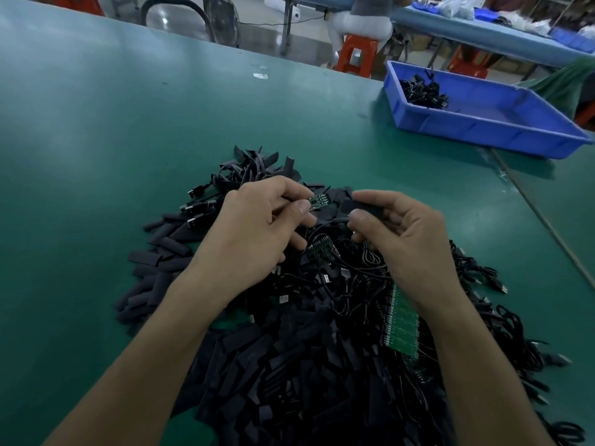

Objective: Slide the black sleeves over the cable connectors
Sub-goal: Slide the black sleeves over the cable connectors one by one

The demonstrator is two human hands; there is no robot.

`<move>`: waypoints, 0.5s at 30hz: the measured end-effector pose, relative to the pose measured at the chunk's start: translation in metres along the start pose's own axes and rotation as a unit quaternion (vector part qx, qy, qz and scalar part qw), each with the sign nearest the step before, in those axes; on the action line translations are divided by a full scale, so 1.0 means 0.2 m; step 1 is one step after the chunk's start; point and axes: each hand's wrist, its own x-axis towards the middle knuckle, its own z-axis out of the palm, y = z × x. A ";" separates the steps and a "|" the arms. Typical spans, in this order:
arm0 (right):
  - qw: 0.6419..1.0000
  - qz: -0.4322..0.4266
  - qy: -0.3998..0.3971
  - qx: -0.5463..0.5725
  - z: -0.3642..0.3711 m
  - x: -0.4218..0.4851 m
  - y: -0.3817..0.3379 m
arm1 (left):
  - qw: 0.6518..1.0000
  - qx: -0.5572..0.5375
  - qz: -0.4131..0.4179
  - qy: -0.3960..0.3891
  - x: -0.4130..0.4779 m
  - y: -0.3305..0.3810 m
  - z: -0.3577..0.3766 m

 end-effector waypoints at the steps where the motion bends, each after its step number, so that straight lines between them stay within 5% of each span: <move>1: 1.000 0.001 -0.008 0.003 0.00 0.00 0.00 | 1.000 0.001 0.000 0.000 0.00 0.00 0.00; 15: 1.000 -0.026 -0.002 0.005 0.03 -0.01 0.01 | 1.000 0.000 -0.013 -0.028 0.01 -0.02 -0.01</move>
